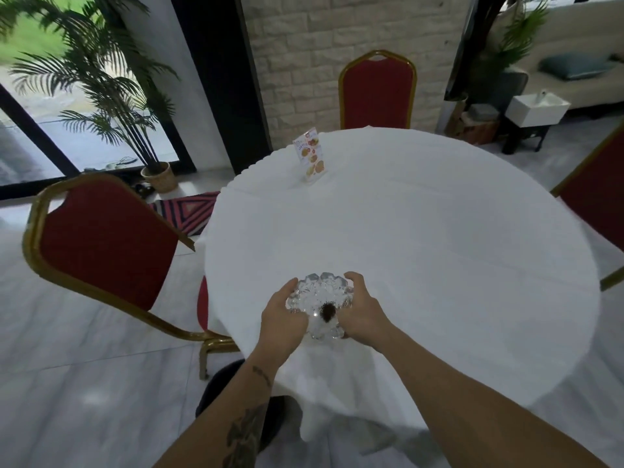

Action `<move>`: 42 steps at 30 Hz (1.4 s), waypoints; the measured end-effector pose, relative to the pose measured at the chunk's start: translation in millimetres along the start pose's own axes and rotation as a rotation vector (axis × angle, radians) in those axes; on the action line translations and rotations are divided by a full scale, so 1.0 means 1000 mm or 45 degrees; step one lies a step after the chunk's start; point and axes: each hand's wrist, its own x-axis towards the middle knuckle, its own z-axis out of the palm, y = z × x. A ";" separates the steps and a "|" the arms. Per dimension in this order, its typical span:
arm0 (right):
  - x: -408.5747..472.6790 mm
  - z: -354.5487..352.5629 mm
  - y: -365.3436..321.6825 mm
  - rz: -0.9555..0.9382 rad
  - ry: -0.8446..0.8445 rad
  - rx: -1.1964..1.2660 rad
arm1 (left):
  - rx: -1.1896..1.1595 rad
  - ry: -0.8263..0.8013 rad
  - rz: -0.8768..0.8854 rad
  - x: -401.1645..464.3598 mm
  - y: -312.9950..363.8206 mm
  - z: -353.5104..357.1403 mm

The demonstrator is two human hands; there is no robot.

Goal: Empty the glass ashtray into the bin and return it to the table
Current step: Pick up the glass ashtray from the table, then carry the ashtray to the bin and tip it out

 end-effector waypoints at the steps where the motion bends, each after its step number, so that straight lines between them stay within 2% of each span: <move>1: -0.005 0.007 -0.006 -0.028 -0.008 -0.005 | -0.005 -0.019 0.001 -0.003 0.001 -0.011; 7: -0.039 0.064 -0.042 -0.074 -0.073 0.010 | -0.028 -0.083 0.039 -0.022 -0.015 -0.093; 14: -0.079 0.174 -0.058 0.016 -0.155 0.123 | -0.084 -0.220 0.041 -0.051 -0.068 -0.207; 17: -0.092 0.220 -0.057 0.080 -0.181 0.140 | -0.051 -0.212 0.038 -0.066 -0.090 -0.245; 22: -0.100 0.278 -0.047 0.107 -0.083 0.124 | -0.003 -0.212 -0.020 -0.074 -0.127 -0.283; 32: -0.059 0.335 0.003 0.147 -0.165 0.043 | 0.111 -0.082 0.018 -0.052 -0.192 -0.292; 37: -0.012 0.364 0.051 0.129 -0.184 0.091 | 0.308 0.012 0.113 -0.019 -0.239 -0.276; 42: 0.051 0.390 0.103 0.072 -0.194 0.139 | 0.342 0.102 0.208 0.031 -0.302 -0.253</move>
